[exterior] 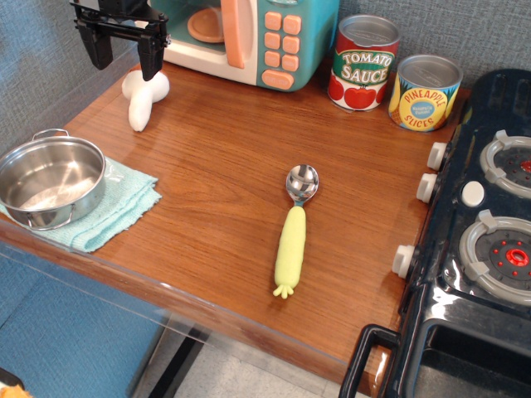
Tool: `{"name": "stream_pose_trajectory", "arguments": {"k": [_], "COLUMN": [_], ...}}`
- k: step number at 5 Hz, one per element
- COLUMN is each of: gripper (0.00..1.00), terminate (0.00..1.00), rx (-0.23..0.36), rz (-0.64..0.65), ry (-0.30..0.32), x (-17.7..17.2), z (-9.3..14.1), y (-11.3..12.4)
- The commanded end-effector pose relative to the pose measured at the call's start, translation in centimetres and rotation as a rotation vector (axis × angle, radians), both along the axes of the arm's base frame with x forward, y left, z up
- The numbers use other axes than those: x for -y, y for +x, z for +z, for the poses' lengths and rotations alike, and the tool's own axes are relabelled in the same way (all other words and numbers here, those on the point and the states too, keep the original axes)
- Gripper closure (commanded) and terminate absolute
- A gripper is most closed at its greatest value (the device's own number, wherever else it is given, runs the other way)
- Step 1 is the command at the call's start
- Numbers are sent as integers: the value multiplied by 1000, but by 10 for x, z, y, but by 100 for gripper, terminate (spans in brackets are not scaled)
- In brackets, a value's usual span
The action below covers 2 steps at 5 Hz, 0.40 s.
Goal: Move pot from on top of the towel and place it to the right side of the mushroom.
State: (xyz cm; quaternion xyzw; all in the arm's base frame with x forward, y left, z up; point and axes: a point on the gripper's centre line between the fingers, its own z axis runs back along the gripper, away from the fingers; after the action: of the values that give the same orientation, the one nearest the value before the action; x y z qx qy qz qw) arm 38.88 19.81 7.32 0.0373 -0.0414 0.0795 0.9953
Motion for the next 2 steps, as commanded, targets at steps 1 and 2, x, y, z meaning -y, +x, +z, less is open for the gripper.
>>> {"name": "stream_pose_trajectory", "arguments": {"k": [1, 2], "gripper": [0, 0], "terminate": [0, 0], "rx": [0, 8], "rz": [0, -39], "ry": [0, -20], "x": [0, 11], "z": [0, 10], "y": [0, -16]}}
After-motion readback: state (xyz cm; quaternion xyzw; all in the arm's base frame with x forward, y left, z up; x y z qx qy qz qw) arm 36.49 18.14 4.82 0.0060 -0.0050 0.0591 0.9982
